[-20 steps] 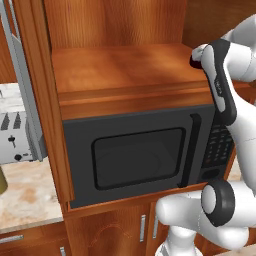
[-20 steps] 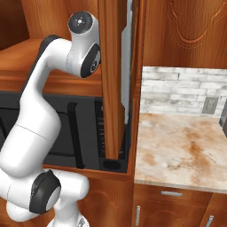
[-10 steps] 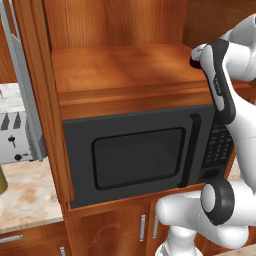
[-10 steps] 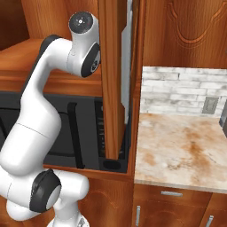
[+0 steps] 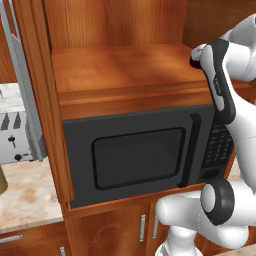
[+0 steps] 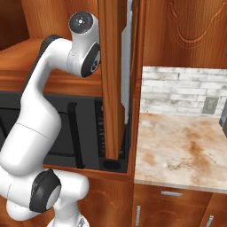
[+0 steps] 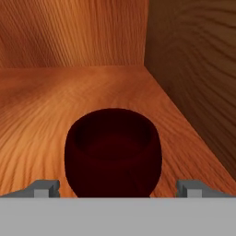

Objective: There is a tray on the dining counter. Grab the cup, mug, and pitcher and place them on the tray. The pitcher may be placed next to the tray if it cannot fit the tray.

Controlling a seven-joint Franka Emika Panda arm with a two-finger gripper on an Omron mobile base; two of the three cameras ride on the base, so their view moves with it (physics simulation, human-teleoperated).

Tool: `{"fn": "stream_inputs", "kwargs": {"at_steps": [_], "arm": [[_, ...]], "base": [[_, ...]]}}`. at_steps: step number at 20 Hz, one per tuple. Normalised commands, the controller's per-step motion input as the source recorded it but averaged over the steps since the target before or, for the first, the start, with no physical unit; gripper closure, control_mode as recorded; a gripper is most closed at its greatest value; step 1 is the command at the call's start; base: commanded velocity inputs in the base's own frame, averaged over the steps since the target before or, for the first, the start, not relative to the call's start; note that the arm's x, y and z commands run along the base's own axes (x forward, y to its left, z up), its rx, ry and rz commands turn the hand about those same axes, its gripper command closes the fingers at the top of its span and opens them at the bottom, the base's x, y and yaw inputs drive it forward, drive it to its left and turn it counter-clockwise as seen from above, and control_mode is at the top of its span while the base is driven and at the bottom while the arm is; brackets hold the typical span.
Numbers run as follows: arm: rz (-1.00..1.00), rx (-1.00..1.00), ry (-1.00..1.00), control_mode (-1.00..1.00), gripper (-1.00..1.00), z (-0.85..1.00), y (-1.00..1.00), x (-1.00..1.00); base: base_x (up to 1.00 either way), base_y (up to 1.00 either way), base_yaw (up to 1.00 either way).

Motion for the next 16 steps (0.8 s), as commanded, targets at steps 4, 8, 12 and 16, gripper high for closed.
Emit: {"fn": "stream_inputs", "kwargs": {"at_steps": [4, 8, 12, 16], "arm": [[0.0, 0.0, 0.0, -1.0, 1.0, 0.0, 0.0, 0.0], [0.0, 0.0, 0.0, -1.0, 1.0, 0.0, 0.0, 0.0], [0.0, 0.0, 0.0, -1.0, 1.0, 0.0, 0.0, 0.0], [0.0, 0.0, 0.0, -1.0, 1.0, 0.0, 0.0, 0.0]], "base": [[0.0, 0.0, 0.0], [0.0, 0.0, 0.0], [0.0, 0.0, 0.0], [0.0, 0.0, 0.0]]}}
